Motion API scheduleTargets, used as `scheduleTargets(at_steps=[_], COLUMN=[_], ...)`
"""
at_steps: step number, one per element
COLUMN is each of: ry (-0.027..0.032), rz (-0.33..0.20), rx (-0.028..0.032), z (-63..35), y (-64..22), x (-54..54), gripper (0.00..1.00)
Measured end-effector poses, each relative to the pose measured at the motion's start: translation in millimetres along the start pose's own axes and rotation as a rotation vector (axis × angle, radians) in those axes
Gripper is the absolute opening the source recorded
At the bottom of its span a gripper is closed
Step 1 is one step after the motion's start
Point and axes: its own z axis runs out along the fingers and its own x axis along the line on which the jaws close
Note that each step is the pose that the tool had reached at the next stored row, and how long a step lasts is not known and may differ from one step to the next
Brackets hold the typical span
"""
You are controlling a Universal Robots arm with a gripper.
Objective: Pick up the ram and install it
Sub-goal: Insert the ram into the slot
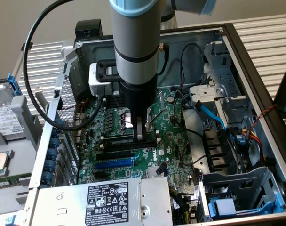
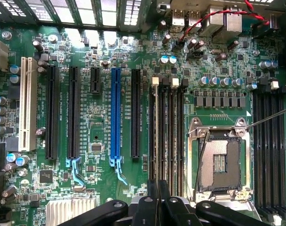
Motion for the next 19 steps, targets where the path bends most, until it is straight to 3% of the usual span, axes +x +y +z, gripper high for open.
scheduleTargets(at_steps=[19], ry=[-0.0002], rz=[0.002], rx=[0.0003], z=[0.2], y=[1.2], x=[0.1], gripper=[0.12])
